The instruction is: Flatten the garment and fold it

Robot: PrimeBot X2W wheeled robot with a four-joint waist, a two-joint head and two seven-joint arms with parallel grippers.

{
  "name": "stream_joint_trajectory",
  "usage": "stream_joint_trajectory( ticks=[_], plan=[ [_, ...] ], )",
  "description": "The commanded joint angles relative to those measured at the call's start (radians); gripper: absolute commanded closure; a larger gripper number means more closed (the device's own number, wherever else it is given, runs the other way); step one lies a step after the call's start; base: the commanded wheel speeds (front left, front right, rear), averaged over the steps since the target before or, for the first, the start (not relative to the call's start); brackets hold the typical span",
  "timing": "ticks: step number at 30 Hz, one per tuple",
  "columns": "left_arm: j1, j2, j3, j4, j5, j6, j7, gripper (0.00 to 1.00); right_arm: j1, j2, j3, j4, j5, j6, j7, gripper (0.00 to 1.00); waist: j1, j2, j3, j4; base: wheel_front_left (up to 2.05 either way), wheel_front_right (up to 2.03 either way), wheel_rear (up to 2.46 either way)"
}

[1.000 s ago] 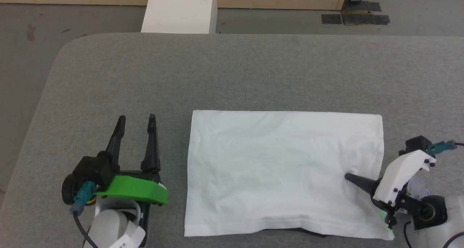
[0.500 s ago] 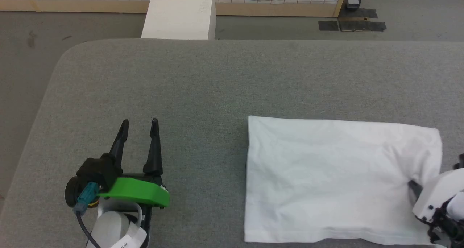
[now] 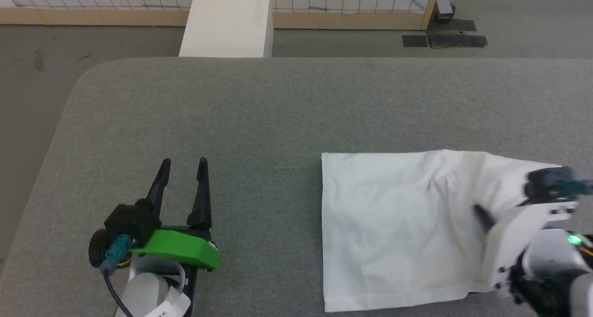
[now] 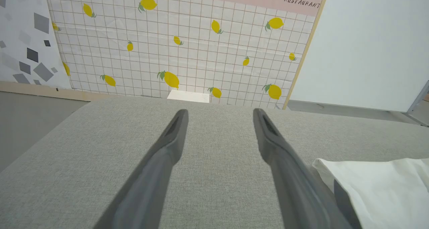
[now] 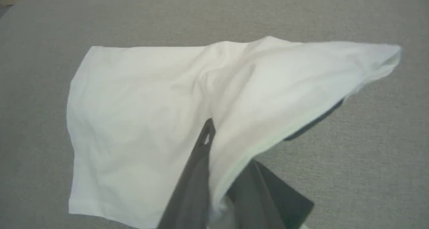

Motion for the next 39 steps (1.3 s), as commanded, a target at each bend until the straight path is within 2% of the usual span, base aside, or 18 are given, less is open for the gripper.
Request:
stream_joint_trajectory(
  ticks=[1,5,11,18,20,21,22,26,30,34,39],
  plan=[
    [-0.003,-0.004,0.000,0.004,0.006,-0.007,-0.004,0.00,0.010,-0.006,0.047,-0.029,0.002,-0.001,0.018,1.00,0.0000,0.0000,-0.001,0.001,0.00,0.00,0.00],
    [-0.008,-0.005,-0.002,0.011,0.002,-0.012,-0.004,0.00,-0.019,-0.037,0.231,-0.071,0.002,-0.001,0.079,1.00,0.0000,0.0000,0.003,0.006,0.00,0.00,0.00],
    [-0.026,-0.005,-0.019,0.025,-0.010,-0.019,-0.004,0.00,-0.144,-0.090,0.446,0.057,0.034,-0.001,0.144,1.00,0.0000,0.0000,0.027,0.034,0.00,0.00,0.00],
    [-0.043,-0.006,-0.025,0.036,-0.023,-0.024,-0.004,0.00,-0.250,-0.119,0.567,0.222,0.087,-0.001,0.177,1.00,0.0000,0.0000,0.056,0.073,0.00,0.00,0.00],
    [-0.045,-0.006,-0.021,0.036,-0.025,-0.025,-0.004,0.00,-0.266,-0.121,0.586,0.247,0.107,-0.001,0.169,0.61,0.0000,0.0000,0.063,0.078,0.00,0.00,0.00],
    [-0.046,-0.006,-0.019,0.036,-0.026,-0.026,-0.004,0.00,-0.272,-0.122,0.594,0.255,0.118,-0.001,0.162,0.45,0.0000,0.0000,0.065,0.080,0.00,0.00,0.00],
    [-0.047,-0.006,-0.018,0.036,-0.026,-0.026,-0.004,0.00,-0.278,-0.123,0.599,0.263,0.131,-0.001,0.152,0.00,0.0000,0.0000,0.067,0.081,0.00,0.00,0.00],
    [-0.044,-0.006,-0.005,0.037,-0.026,-0.027,-0.004,0.00,-0.295,-0.130,0.622,0.258,0.164,-0.001,0.103,0.00,0.0000,0.0000,0.065,0.076,0.00,0.00,0.00],
    [-0.038,-0.006,0.009,0.039,-0.023,-0.028,-0.004,0.00,-0.298,-0.136,0.613,0.198,0.189,-0.001,0.012,0.00,0.0000,0.0000,0.052,0.059,0.00,0.00,0.00],
    [-0.035,-0.006,0.016,0.035,-0.018,-0.028,-0.004,0.00,-0.280,-0.118,0.529,0.118,0.184,-0.001,-0.152,0.00,0.0000,0.0000,0.037,0.038,0.00,0.00,0.00],
    [-0.032,-0.005,0.015,0.022,-0.010,-0.029,-0.004,0.00,-0.203,-0.054,0.337,0.062,0.189,-0.001,-0.367,0.00,0.0000,0.0000,0.025,0.012,0.00,0.00,0.00]
  ],
)
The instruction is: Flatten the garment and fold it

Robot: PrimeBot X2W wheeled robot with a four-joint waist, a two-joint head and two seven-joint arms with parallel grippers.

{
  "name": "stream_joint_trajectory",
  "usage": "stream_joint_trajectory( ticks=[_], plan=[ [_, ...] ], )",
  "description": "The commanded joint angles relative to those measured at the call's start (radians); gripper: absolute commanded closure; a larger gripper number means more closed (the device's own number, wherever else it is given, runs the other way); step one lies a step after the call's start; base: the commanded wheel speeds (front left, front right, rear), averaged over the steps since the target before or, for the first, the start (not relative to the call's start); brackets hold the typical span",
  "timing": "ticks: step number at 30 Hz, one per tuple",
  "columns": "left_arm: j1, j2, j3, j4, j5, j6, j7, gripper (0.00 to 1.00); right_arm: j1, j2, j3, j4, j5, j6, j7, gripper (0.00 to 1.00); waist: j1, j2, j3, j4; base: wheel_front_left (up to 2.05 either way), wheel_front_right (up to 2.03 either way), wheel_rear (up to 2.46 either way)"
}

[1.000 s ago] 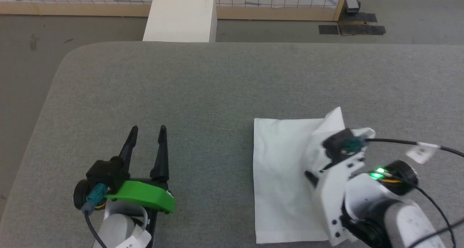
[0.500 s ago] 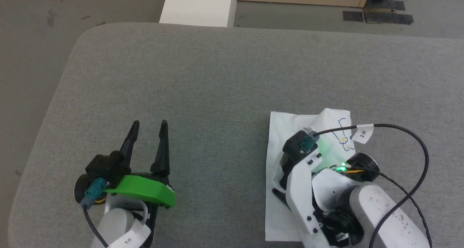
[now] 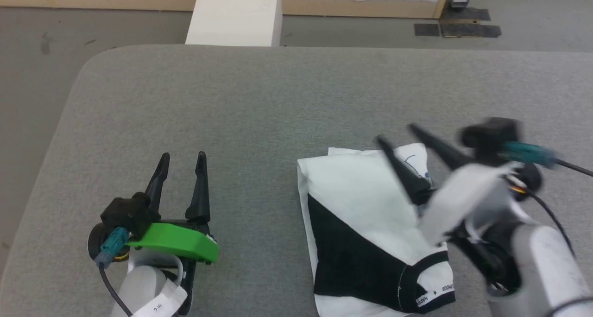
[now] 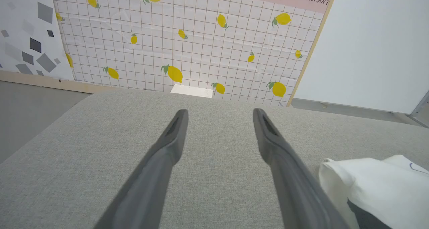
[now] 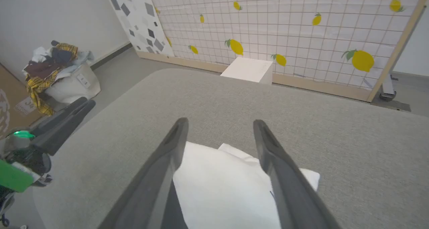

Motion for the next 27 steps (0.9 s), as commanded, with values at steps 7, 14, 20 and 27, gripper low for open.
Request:
stream_joint_trajectory(
  ticks=[7,14,20,27],
  plan=[
    [0.004,-0.003,-0.001,-0.013,0.009,-0.007,-0.004,0.00,0.126,0.060,-0.272,0.089,0.186,-0.001,-0.167,0.00,0.0000,0.0000,-0.020,-0.033,0.00,0.00,0.00],
    [0.009,-0.003,0.006,-0.022,0.011,-0.007,-0.004,0.00,0.173,0.061,-0.322,0.276,0.410,-0.001,-0.079,0.00,0.0000,0.0000,-0.021,-0.041,0.00,0.00,0.00],
    [0.003,-0.003,0.009,-0.028,0.013,-0.007,-0.004,0.00,0.144,0.061,-0.299,0.365,0.420,-0.001,0.002,0.00,0.0000,0.0000,-0.008,-0.037,0.00,0.00,0.00],
    [-0.004,-0.003,-0.001,-0.028,0.012,-0.007,-0.004,0.00,0.073,0.062,-0.247,0.473,0.383,-0.001,0.130,0.00,0.0000,0.0000,0.008,-0.017,0.00,0.00,0.00]
  ],
)
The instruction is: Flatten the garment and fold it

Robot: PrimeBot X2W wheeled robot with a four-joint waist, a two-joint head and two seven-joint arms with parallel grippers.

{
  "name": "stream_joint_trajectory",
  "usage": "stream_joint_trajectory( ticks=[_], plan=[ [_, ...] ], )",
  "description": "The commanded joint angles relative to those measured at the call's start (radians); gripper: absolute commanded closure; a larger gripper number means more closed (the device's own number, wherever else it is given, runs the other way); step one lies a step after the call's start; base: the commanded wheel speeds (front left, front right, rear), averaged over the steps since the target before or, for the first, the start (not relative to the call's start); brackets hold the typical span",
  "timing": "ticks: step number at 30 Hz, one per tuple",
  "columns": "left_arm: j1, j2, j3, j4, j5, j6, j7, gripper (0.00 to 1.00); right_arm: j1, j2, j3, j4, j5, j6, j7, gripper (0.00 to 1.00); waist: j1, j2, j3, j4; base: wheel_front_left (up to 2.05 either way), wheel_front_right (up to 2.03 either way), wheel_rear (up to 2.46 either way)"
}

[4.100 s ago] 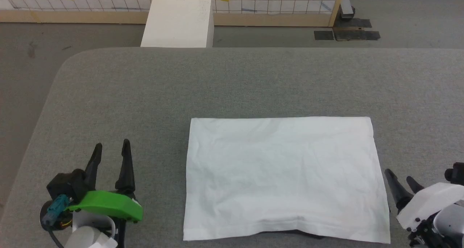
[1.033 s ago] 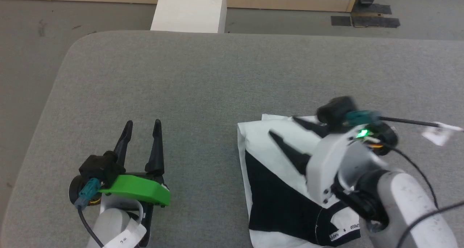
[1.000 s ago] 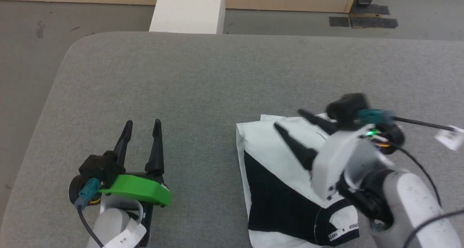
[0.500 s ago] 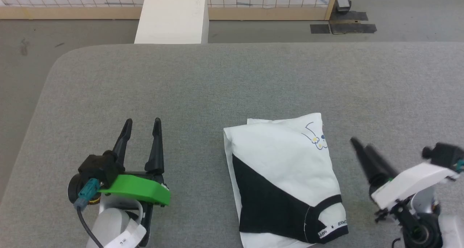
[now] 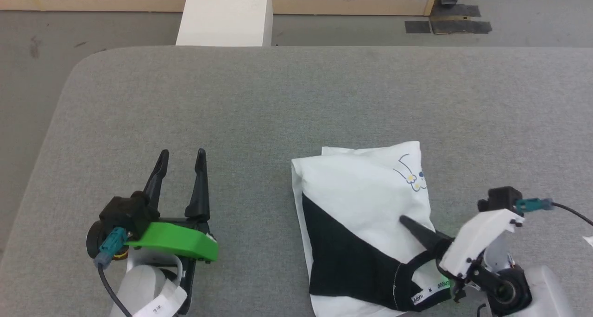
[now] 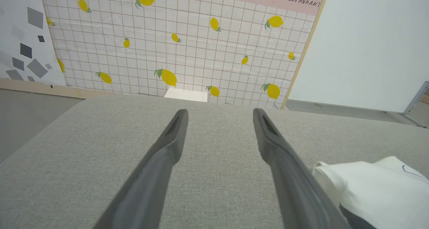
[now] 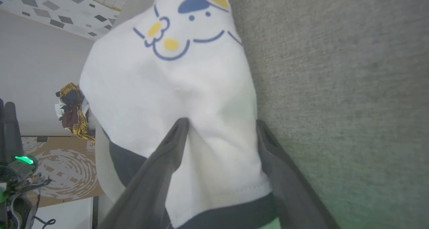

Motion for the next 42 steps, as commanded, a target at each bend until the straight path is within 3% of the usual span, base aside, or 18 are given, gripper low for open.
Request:
stream_joint_trajectory(
  ticks=[1,5,6,8,15,19,20,21,27,33,42],
  plan=[
    [-0.008,-0.003,-0.002,-0.002,0.004,-0.007,-0.004,0.00,-0.024,0.002,0.008,0.017,-0.019,-0.001,0.021,0.00,-0.0001,0.0000,0.005,0.007,0.00,0.00,0.00],
    [-0.009,-0.003,-0.006,-0.001,0.003,-0.007,-0.004,0.00,-0.061,0.003,0.015,0.061,-0.079,-0.001,0.073,0.00,-0.0001,0.0000,0.009,0.015,0.00,0.00,0.00],
    [-0.010,-0.003,-0.007,0.000,0.003,-0.007,-0.004,0.00,-0.070,0.003,0.019,0.070,-0.097,-0.001,0.089,0.54,-0.0001,0.0000,0.009,0.017,0.00,0.00,0.00],
    [-0.010,-0.003,-0.008,0.001,0.004,-0.007,-0.004,0.00,-0.086,0.003,0.019,0.074,-0.114,-0.001,0.103,1.00,-0.0001,0.0000,0.009,0.018,0.00,0.00,0.00],
    [-0.004,-0.003,0.003,-0.013,0.012,-0.007,-0.004,0.00,-0.136,-0.026,0.057,0.040,-0.235,-0.001,0.136,1.00,-0.0001,0.0000,0.012,-0.029,0.00,0.00,0.00],
    [-0.007,0.000,0.005,-0.026,0.017,-0.007,-0.004,0.00,-0.172,-0.125,0.120,0.005,-0.360,-0.001,0.132,1.00,-0.0001,0.0000,0.024,-0.087,0.00,0.00,0.00],
    [-0.017,0.002,0.001,-0.036,0.020,-0.007,-0.004,0.00,-0.203,-0.201,0.141,-0.003,-0.435,-0.001,0.125,1.00,-0.0001,0.0000,0.039,-0.140,0.00,0.00,0.00],
    [-0.022,0.003,-0.004,-0.040,0.021,-0.007,-0.004,0.00,-0.215,-0.229,0.151,-0.004,-0.457,-0.001,0.118,1.00,-0.0001,0.0000,0.046,-0.158,0.00,0.00,0.00],
    [-0.062,0.018,-0.023,-0.065,0.026,-0.007,-0.004,0.00,-0.277,-0.343,0.158,0.000,-0.544,-0.001,0.081,1.00,-0.0001,0.0000,0.113,-0.257,0.00,0.00,0.00],
    [-0.099,0.053,-0.027,-0.104,0.042,-0.007,-0.004,0.00,-0.343,-0.388,0.112,0.041,-0.608,-0.001,0.019,1.00,-0.0001,0.0000,0.196,-0.335,0.00,0.00,0.00],
    [-0.131,0.113,-0.016,-0.179,0.061,-0.003,0.029,0.00,-0.451,-0.400,0.018,0.185,-0.727,-0.001,-0.074,1.00,-0.0001,0.0000,0.301,-0.389,0.00,0.00,0.00]
  ],
)
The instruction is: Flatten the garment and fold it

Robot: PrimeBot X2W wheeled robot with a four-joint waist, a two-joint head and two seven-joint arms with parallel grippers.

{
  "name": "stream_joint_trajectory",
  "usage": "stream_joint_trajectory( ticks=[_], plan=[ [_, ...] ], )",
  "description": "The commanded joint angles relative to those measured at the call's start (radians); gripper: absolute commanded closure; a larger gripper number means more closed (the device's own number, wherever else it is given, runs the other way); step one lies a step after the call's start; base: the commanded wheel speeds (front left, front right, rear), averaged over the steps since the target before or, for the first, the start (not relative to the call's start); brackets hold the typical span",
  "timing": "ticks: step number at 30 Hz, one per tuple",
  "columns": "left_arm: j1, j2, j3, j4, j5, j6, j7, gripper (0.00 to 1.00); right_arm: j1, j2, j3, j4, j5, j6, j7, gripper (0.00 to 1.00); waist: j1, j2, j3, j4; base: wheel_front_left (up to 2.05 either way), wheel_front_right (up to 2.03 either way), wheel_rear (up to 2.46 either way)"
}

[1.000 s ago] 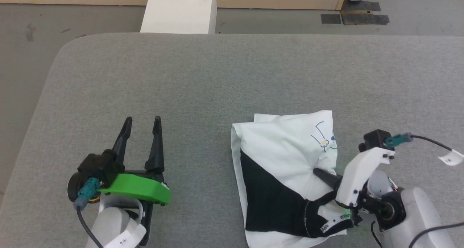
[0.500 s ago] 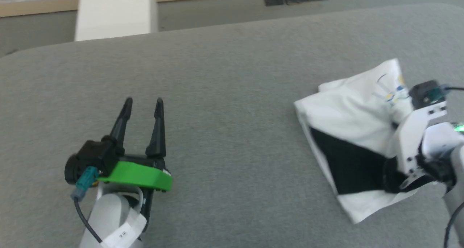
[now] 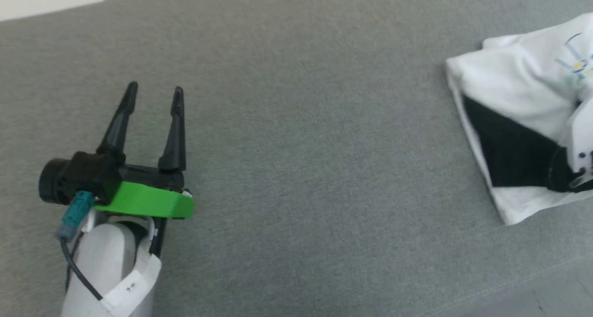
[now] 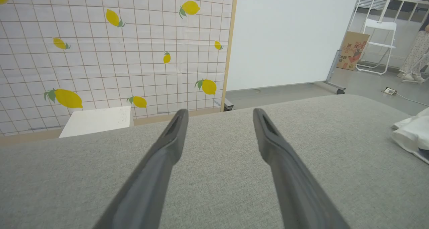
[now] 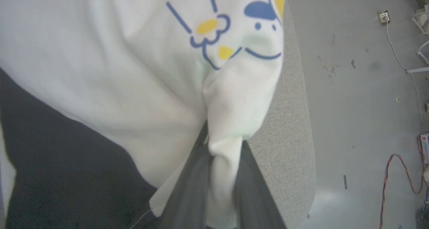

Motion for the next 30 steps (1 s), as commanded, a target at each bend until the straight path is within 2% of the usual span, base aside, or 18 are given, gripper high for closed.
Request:
stream_joint_trajectory(
  ticks=[1,13,14,15,16,23,30],
  plan=[
    [-0.022,0.015,0.005,-0.015,0.008,-0.001,0.009,0.00,-0.030,-0.003,-0.025,0.022,-0.023,-0.002,-0.021,1.00,0.0000,-0.0001,0.076,-0.055,0.00,0.00,0.00],
    [-0.027,0.049,0.002,-0.086,0.016,0.008,0.061,0.00,-0.141,0.036,-0.258,0.130,-0.245,-0.002,-0.099,1.00,0.0000,-0.0001,0.124,-0.025,0.00,0.00,0.00],
    [-0.020,0.047,-0.001,-0.078,0.011,0.010,0.057,0.00,-0.154,0.042,-0.293,0.142,-0.284,-0.002,-0.111,0.93,0.0000,-0.0001,0.110,-0.014,0.00,0.00,0.00],
    [-0.018,0.045,-0.002,-0.074,0.009,0.011,0.055,0.00,-0.156,0.046,-0.303,0.145,-0.288,-0.002,-0.114,0.51,0.0000,-0.0001,0.103,-0.011,0.00,0.00,0.00],
    [-0.016,0.042,-0.003,-0.066,0.007,0.012,0.050,0.00,-0.159,0.045,-0.313,0.150,-0.293,-0.002,-0.122,0.00,0.0000,-0.0001,0.092,-0.006,0.00,0.00,0.00],
    [0.005,0.002,-0.024,0.002,-0.019,0.016,0.010,0.00,-0.123,0.018,-0.317,0.142,-0.294,-0.002,-0.191,0.00,0.0000,-0.0001,-0.017,0.041,0.00,0.00,0.00],
    [0.045,-0.040,-0.038,0.079,-0.064,0.014,-0.018,0.00,-0.016,0.033,-0.272,0.014,-0.130,-0.002,-0.310,0.00,0.0000,-0.0001,-0.152,0.108,0.00,0.00,0.00]
  ],
)
